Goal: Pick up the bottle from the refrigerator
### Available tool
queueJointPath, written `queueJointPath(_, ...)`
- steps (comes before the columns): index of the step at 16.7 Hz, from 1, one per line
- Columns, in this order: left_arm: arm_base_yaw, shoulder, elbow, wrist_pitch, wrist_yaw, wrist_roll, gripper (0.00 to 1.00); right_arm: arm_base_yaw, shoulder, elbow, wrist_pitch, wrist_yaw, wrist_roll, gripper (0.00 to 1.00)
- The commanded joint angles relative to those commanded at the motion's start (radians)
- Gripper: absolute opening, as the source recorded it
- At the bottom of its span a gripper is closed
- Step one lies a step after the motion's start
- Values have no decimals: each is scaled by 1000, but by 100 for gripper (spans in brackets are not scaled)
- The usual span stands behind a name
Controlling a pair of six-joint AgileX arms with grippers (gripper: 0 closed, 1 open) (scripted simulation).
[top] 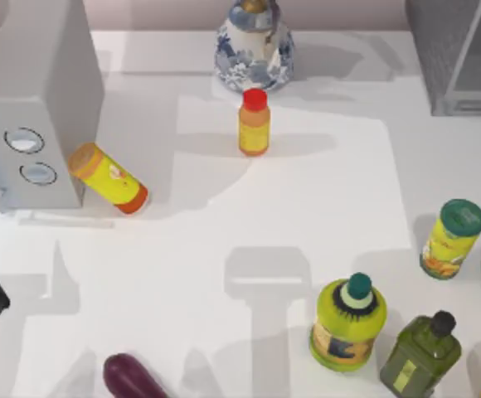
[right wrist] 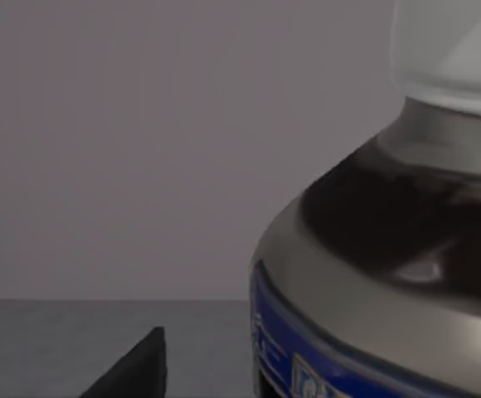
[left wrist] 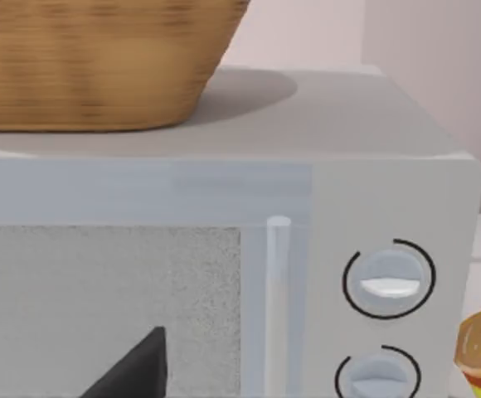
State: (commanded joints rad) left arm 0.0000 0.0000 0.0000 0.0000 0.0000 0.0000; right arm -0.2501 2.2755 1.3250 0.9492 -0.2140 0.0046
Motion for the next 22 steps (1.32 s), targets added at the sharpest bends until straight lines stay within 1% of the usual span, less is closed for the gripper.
queueJointPath(13, 0, 0, 0, 0, 0, 0, 100, 0, 0, 0, 0, 0, 0, 2)
queueJointPath(14, 0, 0, 0, 0, 0, 0, 100, 0, 0, 0, 0, 0, 0, 0)
queueJointPath(22, 0, 0, 0, 0, 0, 0, 100, -3, -1, -1, 0, 0, 1, 0)
